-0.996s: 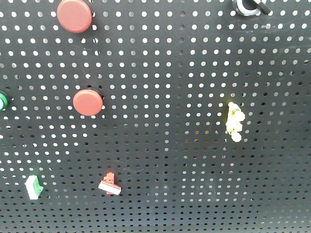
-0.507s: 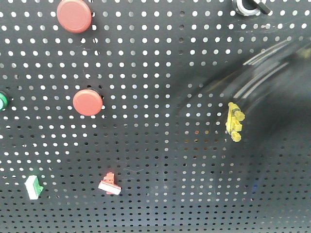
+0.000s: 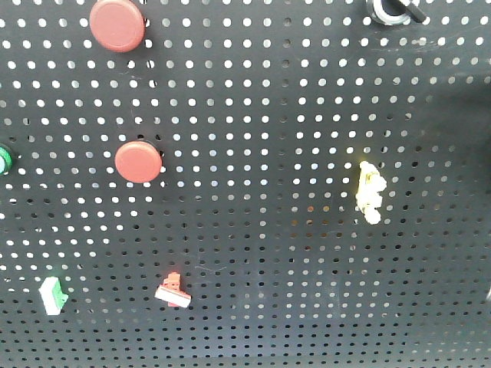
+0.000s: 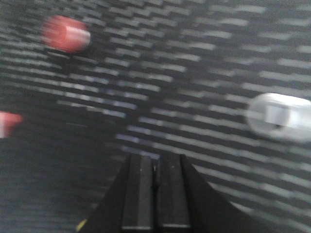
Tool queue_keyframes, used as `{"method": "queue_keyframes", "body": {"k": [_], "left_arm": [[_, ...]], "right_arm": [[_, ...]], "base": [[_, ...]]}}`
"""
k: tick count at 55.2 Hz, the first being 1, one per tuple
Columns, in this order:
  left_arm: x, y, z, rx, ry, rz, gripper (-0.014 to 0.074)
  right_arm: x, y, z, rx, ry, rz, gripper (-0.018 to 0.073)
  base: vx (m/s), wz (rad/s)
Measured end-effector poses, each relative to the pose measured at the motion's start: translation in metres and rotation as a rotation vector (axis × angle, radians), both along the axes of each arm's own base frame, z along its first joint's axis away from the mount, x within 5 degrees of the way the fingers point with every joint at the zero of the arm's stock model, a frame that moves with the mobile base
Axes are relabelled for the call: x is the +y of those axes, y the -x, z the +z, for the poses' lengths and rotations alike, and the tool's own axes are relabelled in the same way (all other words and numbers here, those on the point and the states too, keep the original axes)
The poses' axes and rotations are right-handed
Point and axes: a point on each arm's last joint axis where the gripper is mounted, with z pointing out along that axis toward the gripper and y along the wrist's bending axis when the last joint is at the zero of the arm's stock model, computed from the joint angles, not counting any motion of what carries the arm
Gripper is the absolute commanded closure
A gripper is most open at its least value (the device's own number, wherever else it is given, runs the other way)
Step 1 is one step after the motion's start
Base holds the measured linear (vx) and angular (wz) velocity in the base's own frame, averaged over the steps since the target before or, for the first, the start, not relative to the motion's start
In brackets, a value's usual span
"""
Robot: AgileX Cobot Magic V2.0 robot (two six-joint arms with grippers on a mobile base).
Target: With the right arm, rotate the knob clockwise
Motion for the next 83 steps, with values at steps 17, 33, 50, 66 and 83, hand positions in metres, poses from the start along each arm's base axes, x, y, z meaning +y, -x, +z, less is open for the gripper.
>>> {"method": "queue_keyframes", "body": {"k": [17,33,50,66,83], "left_arm": [[0.0,0.0,0.0,0.0,0.0,0.0,0.0603],[0.0,0.0,0.0,0.0,0.0,0.0,0.0603],[0.0,0.0,0.0,0.0,0.0,0.0,0.0603],[0.0,0.0,0.0,0.0,0.0,0.0,0.0603],[0.0,0.0,0.0,0.0,0.0,0.0,0.0603]], "right_arm": [[-0.005,-0.006,0.013,-0.125,-0.077,-0.087,0.0403],[0.011,-0.025,0.007,-0.147,-0.022,-0.099,0.0243],[0.024,-0.047,0.002,-0.205,0.024,-0.159,0.0244],[0.023,-0.049,0.009,-0.268,-0.074,-0.187,0.0245],[0.03,-0.064,0.002,-0.245,-0.094,-0.205,0.0316]], "base": [[0.0,0.0],[0.0,0.0],[0.0,0.0],[0.0,0.0],[0.0,0.0]]}}
